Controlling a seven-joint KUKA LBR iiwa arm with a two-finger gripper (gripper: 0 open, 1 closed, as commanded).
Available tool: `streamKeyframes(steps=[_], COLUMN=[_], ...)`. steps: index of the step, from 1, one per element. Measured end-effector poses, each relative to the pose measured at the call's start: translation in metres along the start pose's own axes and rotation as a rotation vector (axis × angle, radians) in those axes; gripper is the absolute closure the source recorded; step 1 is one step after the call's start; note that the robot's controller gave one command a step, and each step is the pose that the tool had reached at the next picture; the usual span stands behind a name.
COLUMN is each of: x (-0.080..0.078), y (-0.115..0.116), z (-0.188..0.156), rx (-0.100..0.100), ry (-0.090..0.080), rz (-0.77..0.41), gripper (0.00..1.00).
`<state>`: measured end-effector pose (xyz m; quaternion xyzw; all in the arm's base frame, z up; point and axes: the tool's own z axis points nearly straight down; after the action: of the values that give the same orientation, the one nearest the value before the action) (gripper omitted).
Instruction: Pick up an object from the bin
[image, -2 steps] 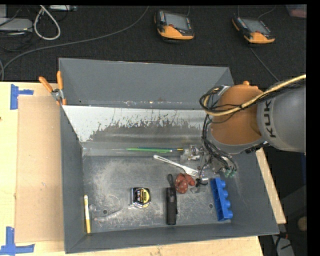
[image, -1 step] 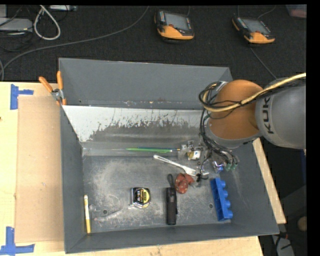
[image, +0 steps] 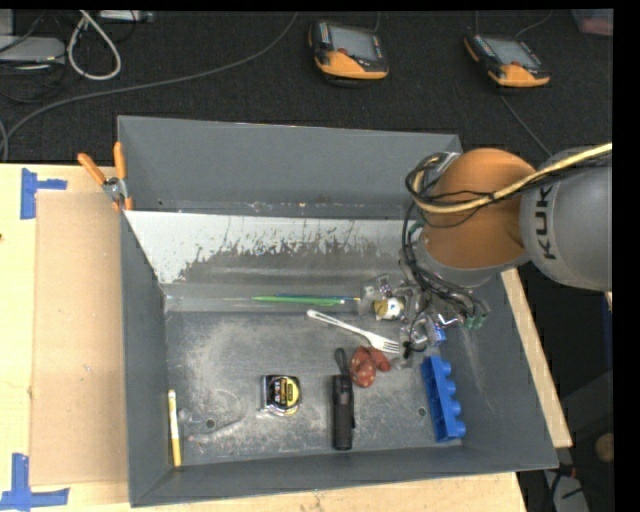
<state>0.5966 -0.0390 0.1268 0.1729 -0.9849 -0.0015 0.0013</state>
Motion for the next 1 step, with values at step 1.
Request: streamKeyframes(steps=[1], x=[0.0064], y=[-0.0053], z=[0.0601], rx=[-0.001], ry=[-0.002], rz=[0.070], gripper=[0.00])
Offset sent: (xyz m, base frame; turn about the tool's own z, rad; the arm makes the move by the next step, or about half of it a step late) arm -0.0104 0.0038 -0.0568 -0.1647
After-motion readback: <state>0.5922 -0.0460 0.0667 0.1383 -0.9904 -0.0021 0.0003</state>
